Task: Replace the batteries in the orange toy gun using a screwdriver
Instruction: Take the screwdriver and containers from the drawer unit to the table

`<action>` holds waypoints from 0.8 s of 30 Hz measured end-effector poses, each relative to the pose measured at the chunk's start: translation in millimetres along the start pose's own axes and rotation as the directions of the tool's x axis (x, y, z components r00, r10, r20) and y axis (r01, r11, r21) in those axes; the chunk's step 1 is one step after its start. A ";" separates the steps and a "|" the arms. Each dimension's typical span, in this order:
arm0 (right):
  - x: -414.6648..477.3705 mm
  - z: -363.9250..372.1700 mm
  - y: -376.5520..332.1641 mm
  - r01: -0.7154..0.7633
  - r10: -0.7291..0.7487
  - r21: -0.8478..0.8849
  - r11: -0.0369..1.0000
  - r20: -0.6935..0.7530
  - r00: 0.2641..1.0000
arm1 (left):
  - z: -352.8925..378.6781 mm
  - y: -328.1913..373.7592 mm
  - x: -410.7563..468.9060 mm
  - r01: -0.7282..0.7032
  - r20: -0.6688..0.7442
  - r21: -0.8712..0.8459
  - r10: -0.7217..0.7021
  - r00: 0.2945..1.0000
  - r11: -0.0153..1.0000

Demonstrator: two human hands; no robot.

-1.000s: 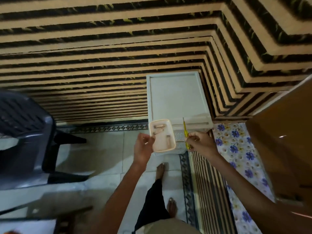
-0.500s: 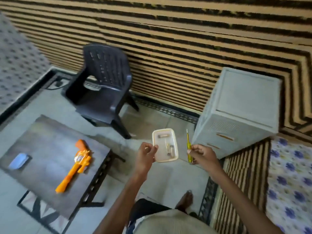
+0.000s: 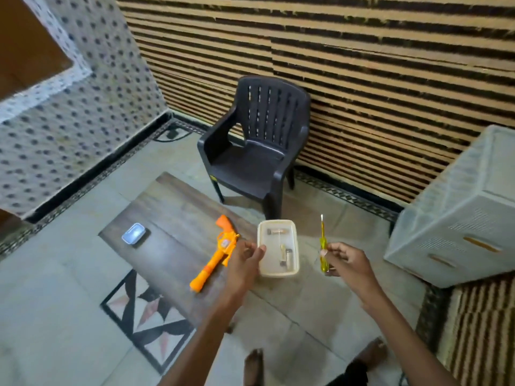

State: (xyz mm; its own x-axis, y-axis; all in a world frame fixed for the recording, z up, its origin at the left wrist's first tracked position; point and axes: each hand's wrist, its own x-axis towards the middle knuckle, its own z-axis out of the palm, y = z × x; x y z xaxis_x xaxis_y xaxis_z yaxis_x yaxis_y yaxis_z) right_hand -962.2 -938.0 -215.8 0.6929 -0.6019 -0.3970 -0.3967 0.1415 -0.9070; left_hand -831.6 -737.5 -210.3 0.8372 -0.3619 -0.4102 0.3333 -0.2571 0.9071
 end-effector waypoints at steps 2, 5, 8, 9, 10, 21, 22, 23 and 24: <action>-20.2 44.5 -7.1 0.003 -0.003 0.028 1.000 -0.025 1.000 | -47.9 -0.7 -0.7 0.000 0.042 -0.001 0.000 0.999 1.000; -53.7 95.7 -13.0 -0.014 0.016 0.050 0.999 -0.044 0.999 | -101.1 -1.6 -7.1 0.011 0.052 -0.008 -0.011 0.999 1.000; -80.1 134.8 -14.2 -0.034 0.035 0.042 0.999 -0.040 0.999 | -140.5 -5.4 -14.7 0.024 0.052 0.042 -0.026 0.998 0.999; -82.4 139.7 -14.6 -0.039 0.040 0.042 0.998 -0.038 0.998 | -144.9 -4.2 -15.2 0.021 0.049 0.049 -0.024 0.999 0.999; -88.6 149.3 -12.6 -0.037 0.038 0.038 0.999 -0.035 0.999 | -155.1 -6.6 -17.6 0.019 0.050 0.048 -0.021 0.999 0.999; -146.8 236.1 -6.4 -0.073 0.076 0.051 0.996 -0.057 0.995 | -253.0 -24.1 -57.6 0.053 0.009 -0.015 -0.052 0.999 0.999; -152.7 246.0 -6.4 -0.068 0.071 0.050 0.996 -0.059 0.996 | -263.8 -26.5 -60.2 0.043 0.010 -0.030 -0.043 0.999 0.999; -158.3 253.6 -6.5 -0.069 0.072 0.042 0.997 -0.057 0.996 | -272.4 -27.7 -62.9 0.043 0.014 -0.040 -0.043 0.999 0.998; -163.0 260.9 -7.0 -0.077 0.079 0.033 0.996 -0.052 0.996 | -280.3 -28.6 -64.2 0.047 0.014 -0.039 -0.047 0.999 0.998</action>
State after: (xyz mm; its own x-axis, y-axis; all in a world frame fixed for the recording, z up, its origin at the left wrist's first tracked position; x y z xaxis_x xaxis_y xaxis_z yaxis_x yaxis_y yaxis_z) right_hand -915.3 -635.8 -181.4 0.6274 -0.6288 -0.4594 -0.4287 0.2136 -0.8778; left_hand -773.3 -455.7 -183.4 0.8147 -0.3616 -0.4533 0.3890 -0.2389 0.8897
